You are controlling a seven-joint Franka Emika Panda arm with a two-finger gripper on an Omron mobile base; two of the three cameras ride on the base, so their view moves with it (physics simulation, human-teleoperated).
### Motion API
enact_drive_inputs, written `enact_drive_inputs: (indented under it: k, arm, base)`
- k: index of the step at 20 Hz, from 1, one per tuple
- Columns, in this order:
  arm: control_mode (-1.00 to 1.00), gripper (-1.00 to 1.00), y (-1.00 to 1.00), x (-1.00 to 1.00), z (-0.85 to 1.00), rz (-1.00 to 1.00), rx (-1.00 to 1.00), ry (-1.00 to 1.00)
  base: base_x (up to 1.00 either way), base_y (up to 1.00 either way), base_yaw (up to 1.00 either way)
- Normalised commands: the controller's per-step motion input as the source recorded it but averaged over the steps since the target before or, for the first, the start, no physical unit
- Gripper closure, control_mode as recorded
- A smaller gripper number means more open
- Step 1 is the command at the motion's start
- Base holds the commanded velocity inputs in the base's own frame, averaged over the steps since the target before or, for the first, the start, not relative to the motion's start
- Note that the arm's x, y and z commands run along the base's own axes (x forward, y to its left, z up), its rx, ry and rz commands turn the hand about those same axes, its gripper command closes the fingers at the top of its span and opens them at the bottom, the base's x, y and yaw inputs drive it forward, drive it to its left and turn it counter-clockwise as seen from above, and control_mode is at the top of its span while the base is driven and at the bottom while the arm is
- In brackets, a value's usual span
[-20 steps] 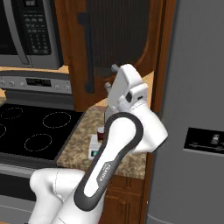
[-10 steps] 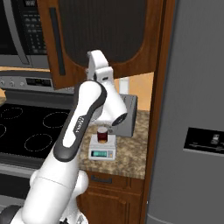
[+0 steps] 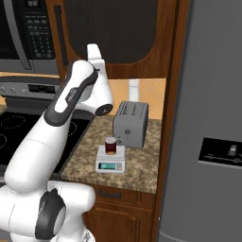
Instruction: Pick the canned food and place it on the digital scale for weighing, and close the cabinet.
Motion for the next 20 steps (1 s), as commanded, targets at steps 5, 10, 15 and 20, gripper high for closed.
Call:
enact_drive_inputs:
  k: [5,10,15,20]
  arm:
    - [-1.00,-1.00,0.00,0.71,0.00,-0.01,0.00,0.00]
    - [-1.00,-1.00,0.00,0.53,0.00,0.00,0.00,0.00]
    - [-1.00,-1.00,0.00,0.87,-0.16,0.00,0.00,0.00]
    - [-1.00,-1.00,0.00,0.94,-0.12,0.00,0.00,0.00]
  base:
    - [0.00,0.00,0.00]
    - [0.00,0.00,0.00]
    - [0.00,0.00,0.00]
    - [0.00,0.00,0.00]
